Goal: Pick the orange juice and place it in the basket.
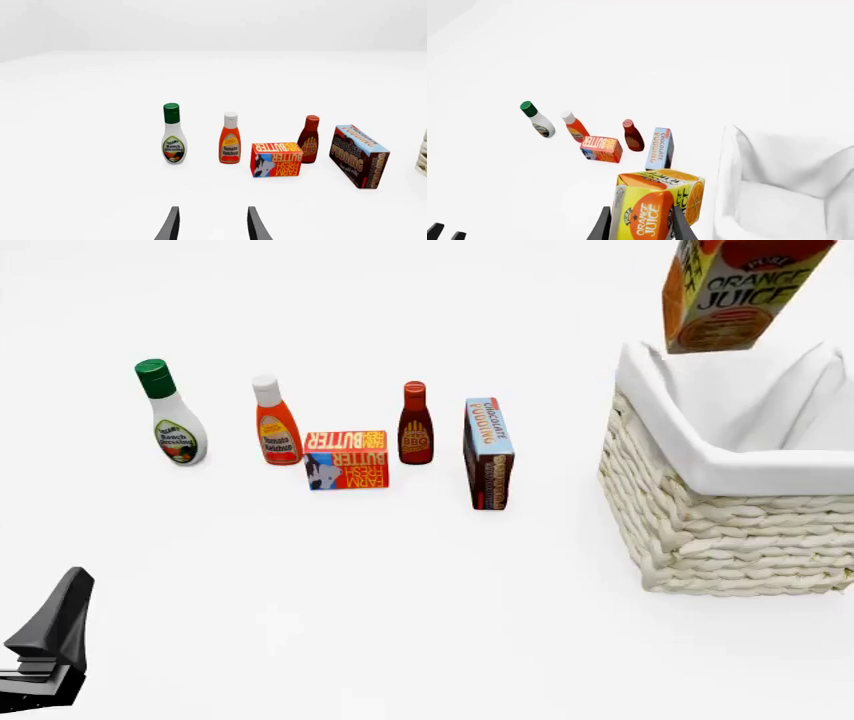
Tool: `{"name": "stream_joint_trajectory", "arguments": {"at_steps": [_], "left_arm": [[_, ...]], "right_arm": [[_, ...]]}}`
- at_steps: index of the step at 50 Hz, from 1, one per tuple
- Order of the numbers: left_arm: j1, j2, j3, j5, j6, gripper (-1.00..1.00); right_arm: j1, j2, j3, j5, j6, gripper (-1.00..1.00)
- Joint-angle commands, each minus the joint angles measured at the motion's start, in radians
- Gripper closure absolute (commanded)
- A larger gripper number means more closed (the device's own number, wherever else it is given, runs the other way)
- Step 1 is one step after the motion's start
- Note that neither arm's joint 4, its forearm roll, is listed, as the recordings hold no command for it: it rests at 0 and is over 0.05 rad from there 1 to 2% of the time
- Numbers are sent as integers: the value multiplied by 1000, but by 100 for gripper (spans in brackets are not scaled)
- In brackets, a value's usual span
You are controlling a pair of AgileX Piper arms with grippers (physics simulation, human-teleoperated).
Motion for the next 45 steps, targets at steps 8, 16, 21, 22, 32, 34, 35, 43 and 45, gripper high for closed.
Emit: {"name": "stream_joint_trajectory", "arguments": {"at_steps": [8, 16, 21, 22, 32, 34, 35, 43, 45], "left_arm": [[0, -1, 0, 0, 0, -100], [0, 0, 0, 0, 0, -100], [0, 0, 0, 0, 0, -100], [0, 0, 0, 0, 0, -100], [0, 0, 0, 0, 0, -100], [0, 10, 0, -10, 0, -100], [0, 10, 0, -10, 0, -100], [0, 5, 0, -5, 0, -100], [0, 4, 0, -3, 0, -100]], "right_arm": [[-106, -12, -57, 54, 20, 100], [-154, -7, -56, 43, 29, 100], [-184, -3, -41, 18, 37, 100], [-185, 0, -38, 16, 31, 100], [-242, 0, -4, -30, 30, 100], [-258, 3, 3, -42, 29, 100], [-267, 6, 9, -43, 19, 100], [-317, 11, 34, -77, 23, 100], [-322, 16, 46, -95, 23, 100]]}}
